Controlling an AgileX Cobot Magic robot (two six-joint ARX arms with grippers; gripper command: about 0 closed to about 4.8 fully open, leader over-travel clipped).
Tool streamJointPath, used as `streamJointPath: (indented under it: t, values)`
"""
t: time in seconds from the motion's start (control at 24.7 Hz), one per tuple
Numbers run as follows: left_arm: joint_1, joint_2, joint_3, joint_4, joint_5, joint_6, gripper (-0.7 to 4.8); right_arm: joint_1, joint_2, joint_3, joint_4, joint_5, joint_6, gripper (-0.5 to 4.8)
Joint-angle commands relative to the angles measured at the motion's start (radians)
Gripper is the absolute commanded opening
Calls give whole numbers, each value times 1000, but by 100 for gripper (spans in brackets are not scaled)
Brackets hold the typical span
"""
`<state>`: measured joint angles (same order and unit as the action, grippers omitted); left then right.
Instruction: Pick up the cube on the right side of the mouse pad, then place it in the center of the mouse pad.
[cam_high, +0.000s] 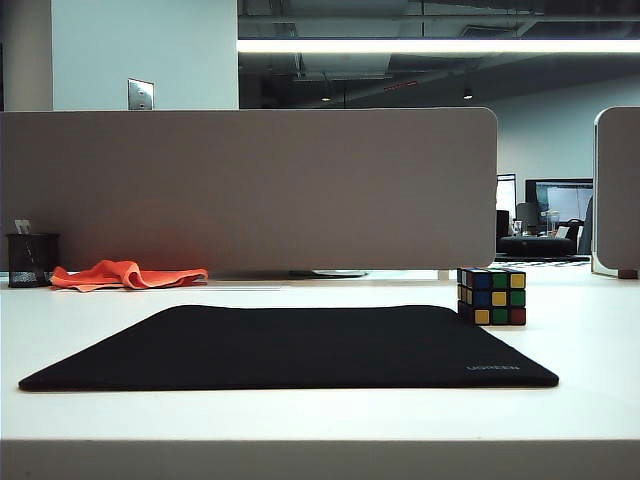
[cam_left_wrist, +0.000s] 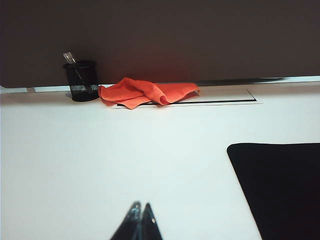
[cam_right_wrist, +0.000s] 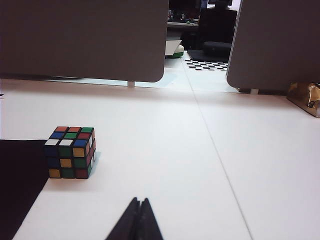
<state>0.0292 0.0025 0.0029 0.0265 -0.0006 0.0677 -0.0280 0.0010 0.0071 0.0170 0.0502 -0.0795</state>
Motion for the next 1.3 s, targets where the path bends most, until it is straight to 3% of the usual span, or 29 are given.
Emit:
streamJointPath:
  t: [0.04,0.36,0.53,0.57,0.69,0.77,0.89,0.97,1.13,1.3]
  values:
    - [0,0,4,13,4,4,-5,0,-2,-4,17,-1,-3,22]
    - [0,0,4,14,8,3,-5,0,-2,-4,18,-4,-2,22]
    - [0,0,4,18,61,3,-5,0,-2,-4,17,-4,-2,20]
    - [0,0,4,16,69,3,-6,0,-2,-4,19,-1,-2,-7]
    - [0,0,13,16,69,-10,-6,0,-2,-4,54,-1,-1,-7]
    - [0,1,83,-28,69,-71,-6,0,-2,-2,113,-1,32,-7]
    - [0,12,197,-148,70,-72,-6,0,-2,6,113,0,112,-7]
    - [0,50,290,-224,109,-64,-6,0,-2,20,114,0,174,-7]
    - [0,161,406,-252,170,-61,-6,1,-2,60,115,0,222,-7]
    - [0,331,534,-343,243,10,-6,1,-2,92,111,54,290,-7]
